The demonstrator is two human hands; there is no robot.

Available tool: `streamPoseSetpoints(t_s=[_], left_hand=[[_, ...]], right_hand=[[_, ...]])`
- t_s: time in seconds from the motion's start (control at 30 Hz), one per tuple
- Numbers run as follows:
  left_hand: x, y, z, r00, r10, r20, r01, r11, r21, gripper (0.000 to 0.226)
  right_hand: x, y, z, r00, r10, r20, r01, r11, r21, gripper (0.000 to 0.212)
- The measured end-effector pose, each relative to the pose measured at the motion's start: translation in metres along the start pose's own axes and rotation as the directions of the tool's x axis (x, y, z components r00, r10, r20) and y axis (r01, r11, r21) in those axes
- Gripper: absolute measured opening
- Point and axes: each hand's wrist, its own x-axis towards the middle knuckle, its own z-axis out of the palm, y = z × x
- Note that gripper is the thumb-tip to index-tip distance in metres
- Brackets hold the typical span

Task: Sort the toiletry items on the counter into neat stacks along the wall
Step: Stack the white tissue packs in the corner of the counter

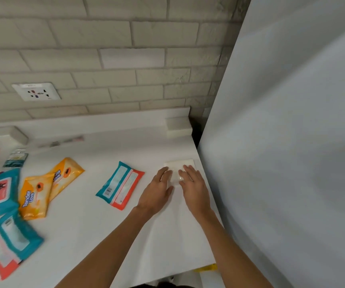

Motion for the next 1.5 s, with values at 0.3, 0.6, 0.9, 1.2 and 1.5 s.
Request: streamPoseSetpoints(t_s=[0.3, 0.6, 0.9, 1.2, 1.5], left_hand=[[0.042, -0.001, -0.007, 0.999, 0.037, 0.025, -0.04, 0.991, 0.129, 0.062], [0.087, 0.003, -0.019, 0.99, -0.021, 0.139, -0.006, 0.982, 0.191, 0.071], [0.11, -0.004, -0.024, 0.99, -0.025, 0.139, -0.006, 0.975, 0.221, 0.072], [0.122, -0.008, -0.027, 0.989, -0.027, 0.145, -0.006, 0.975, 0.223, 0.073], [0.118, -0.008, -0.022, 0.994, 0.001, 0.11, -0.023, 0.981, 0.191, 0.073]], right_hand=[[0.063, 0.031, 0.008, 0.996, -0.003, 0.086, 0.006, 0.999, -0.033, 0.038], [0.106, 0.044, 0.016, 0.992, 0.04, 0.116, -0.038, 0.999, -0.02, 0.041], [0.133, 0.048, 0.021, 0.987, 0.039, 0.158, -0.036, 0.999, -0.021, 0.045], [0.141, 0.048, 0.025, 0.994, 0.03, 0.108, -0.028, 0.999, -0.022, 0.043], [0.14, 0.048, 0.022, 0.991, 0.029, 0.128, -0.022, 0.998, -0.058, 0.044]])
